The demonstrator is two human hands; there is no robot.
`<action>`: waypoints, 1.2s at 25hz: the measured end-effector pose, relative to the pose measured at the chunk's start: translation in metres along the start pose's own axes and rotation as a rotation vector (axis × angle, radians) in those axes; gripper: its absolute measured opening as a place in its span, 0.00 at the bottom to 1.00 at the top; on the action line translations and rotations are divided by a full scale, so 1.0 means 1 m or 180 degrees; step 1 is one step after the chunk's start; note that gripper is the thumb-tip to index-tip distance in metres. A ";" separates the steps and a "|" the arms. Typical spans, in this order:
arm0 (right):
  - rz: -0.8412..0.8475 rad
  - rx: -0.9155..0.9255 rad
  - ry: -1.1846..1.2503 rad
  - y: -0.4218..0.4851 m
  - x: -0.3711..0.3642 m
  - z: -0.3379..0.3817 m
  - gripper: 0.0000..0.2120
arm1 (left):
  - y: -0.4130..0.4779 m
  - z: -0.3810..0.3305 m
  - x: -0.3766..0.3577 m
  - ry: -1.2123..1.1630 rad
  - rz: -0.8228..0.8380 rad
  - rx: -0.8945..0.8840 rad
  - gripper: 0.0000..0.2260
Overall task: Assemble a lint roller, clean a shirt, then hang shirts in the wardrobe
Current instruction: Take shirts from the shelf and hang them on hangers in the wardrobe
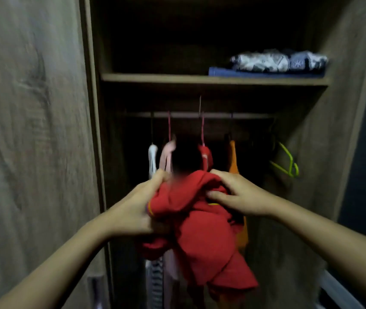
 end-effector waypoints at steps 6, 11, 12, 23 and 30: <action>-0.0120 -0.0662 0.0075 -0.069 -0.048 -0.021 0.02 | -0.051 0.024 -0.058 -0.0306 0.0248 0.0129 0.18; 0.0095 -0.0573 -0.0113 -0.076 -0.079 -0.006 0.17 | -0.030 0.034 -0.015 0.0229 -0.0696 0.0245 0.16; 0.0150 -0.0634 -0.0108 -0.079 -0.089 -0.005 0.17 | -0.028 0.033 -0.011 0.0322 -0.0741 0.0299 0.17; 0.0432 -0.0896 -0.0154 -0.095 -0.082 -0.020 0.10 | -0.017 0.015 -0.022 0.0180 -0.1026 0.1215 0.07; 0.0108 -0.1431 -0.0099 -0.105 -0.081 -0.034 0.13 | 0.004 0.010 -0.058 -0.1379 -0.1050 0.1570 0.18</action>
Point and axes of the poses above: each hand's wrist, its own y-axis towards the middle knuckle, its own x-axis out of the back of the hand, z = x × y, the point moved 7 cm from there along y, towards the middle knuckle, and after that the axes turned 8 degrees about -z, right-handed, at the moved point
